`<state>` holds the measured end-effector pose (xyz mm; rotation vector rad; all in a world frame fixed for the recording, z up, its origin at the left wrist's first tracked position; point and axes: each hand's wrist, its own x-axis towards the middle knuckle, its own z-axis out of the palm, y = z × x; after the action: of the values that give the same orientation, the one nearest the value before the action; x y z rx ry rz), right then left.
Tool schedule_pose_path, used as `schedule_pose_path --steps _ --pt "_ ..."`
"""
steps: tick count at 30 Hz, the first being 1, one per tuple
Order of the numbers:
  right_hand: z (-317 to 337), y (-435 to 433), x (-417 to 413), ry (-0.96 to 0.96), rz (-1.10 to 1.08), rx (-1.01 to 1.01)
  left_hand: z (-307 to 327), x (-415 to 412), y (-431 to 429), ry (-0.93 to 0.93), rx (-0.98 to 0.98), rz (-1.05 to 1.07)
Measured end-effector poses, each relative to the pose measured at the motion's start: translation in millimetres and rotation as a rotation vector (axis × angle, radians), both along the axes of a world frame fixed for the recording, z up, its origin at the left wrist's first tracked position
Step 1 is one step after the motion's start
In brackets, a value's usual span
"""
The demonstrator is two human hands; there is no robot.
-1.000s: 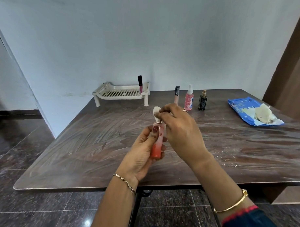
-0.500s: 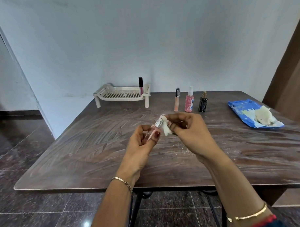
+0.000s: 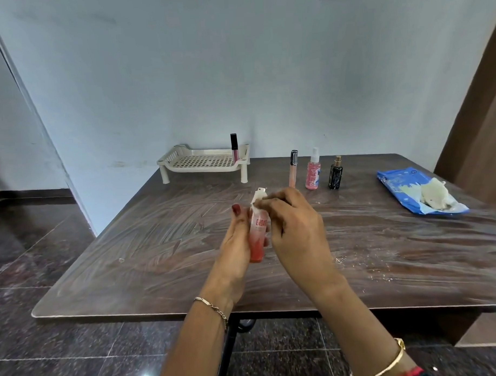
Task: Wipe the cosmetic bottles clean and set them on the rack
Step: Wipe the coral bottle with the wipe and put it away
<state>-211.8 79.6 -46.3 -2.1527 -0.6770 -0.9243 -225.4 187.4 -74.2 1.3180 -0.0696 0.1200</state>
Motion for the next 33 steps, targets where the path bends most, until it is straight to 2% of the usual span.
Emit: schedule_pose_path --steps 2,6,10,17,20,23,28,33 --pt "-5.5 1.4 -6.2 0.041 0.024 0.014 1.3 -3.3 -4.9 -0.003 -0.062 -0.040" --pt "-22.4 4.1 -24.6 0.025 0.053 -0.009 8.6 1.5 -6.0 0.019 -0.354 -0.004" --pt "-41.5 -1.5 -32.1 0.043 0.055 0.018 8.9 2.9 -6.5 -0.021 -0.319 0.043" --pt "-18.6 1.2 -18.9 0.034 0.082 0.156 5.7 -3.6 -3.9 -0.041 -0.538 -0.116" --pt "-4.5 9.0 -10.3 0.095 0.123 0.267 5.3 -8.6 0.7 -0.023 -0.613 -0.184" --pt "2.0 15.6 -3.6 0.201 0.142 0.360 1.9 -13.0 3.8 0.014 -0.597 -0.208" --pt "-8.3 23.4 -17.9 0.261 0.210 0.230 -1.6 -11.6 15.8 -0.003 -0.845 -0.207" --pt "-31.8 21.7 -41.2 0.268 0.246 0.260 -6.2 0.4 20.6 0.033 -0.821 -0.133"
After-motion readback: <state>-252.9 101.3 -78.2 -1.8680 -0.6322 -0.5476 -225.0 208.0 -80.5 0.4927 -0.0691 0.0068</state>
